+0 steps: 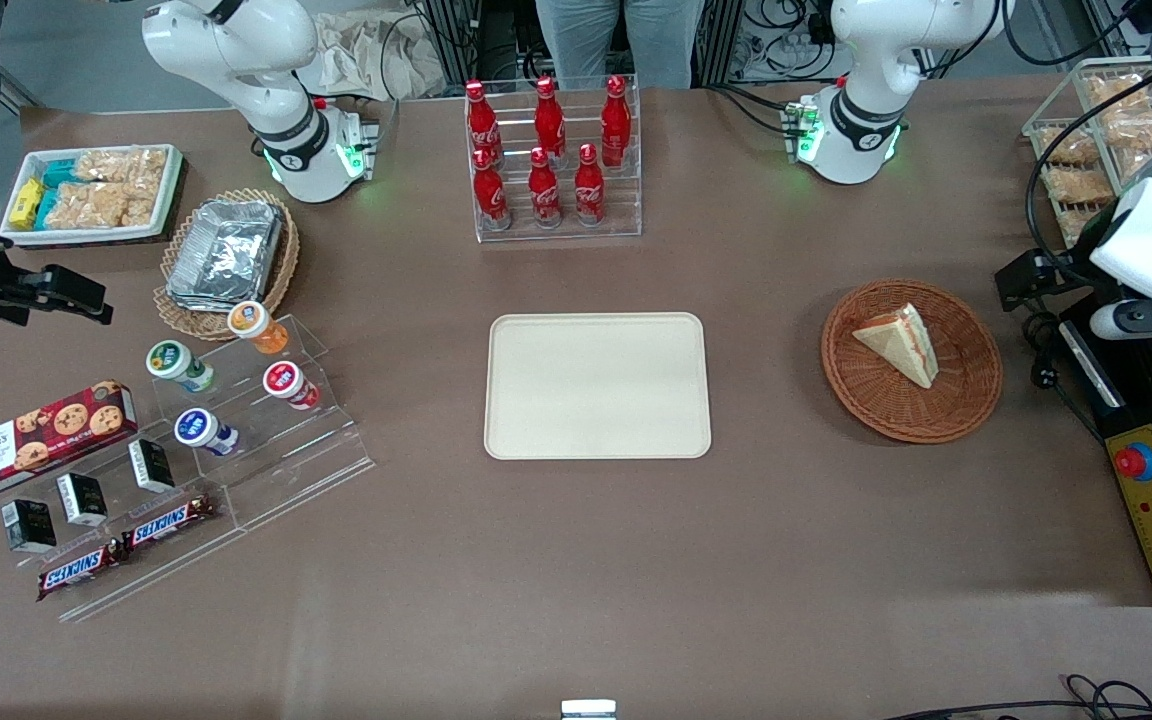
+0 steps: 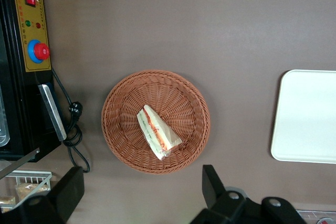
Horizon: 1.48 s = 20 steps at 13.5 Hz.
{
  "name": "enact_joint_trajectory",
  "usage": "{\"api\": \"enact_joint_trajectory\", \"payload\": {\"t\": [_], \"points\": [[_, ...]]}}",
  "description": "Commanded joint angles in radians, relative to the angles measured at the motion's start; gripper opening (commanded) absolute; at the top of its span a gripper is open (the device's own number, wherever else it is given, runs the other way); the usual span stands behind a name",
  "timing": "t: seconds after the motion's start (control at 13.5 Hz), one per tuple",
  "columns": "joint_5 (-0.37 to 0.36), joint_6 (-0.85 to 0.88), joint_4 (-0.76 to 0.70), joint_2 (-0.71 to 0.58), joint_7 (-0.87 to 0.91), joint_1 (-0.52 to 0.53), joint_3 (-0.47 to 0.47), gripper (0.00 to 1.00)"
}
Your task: Place sandwich from basket to tray
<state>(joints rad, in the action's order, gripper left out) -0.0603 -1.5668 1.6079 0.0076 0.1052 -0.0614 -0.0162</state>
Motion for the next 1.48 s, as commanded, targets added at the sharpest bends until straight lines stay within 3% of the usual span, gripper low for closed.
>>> {"api": "enact_joint_trajectory", "payload": {"t": [0.0,0.52,1.4], "points": [[-0.016,-0.004,0.024,-0.025,0.008,0.000,-0.001,1.00],[-0.015,-0.001,0.014,-0.012,0.031,0.002,-0.001,1.00],[0.025,-0.015,0.082,-0.043,0.473,0.003,0.002,1.00]]}}
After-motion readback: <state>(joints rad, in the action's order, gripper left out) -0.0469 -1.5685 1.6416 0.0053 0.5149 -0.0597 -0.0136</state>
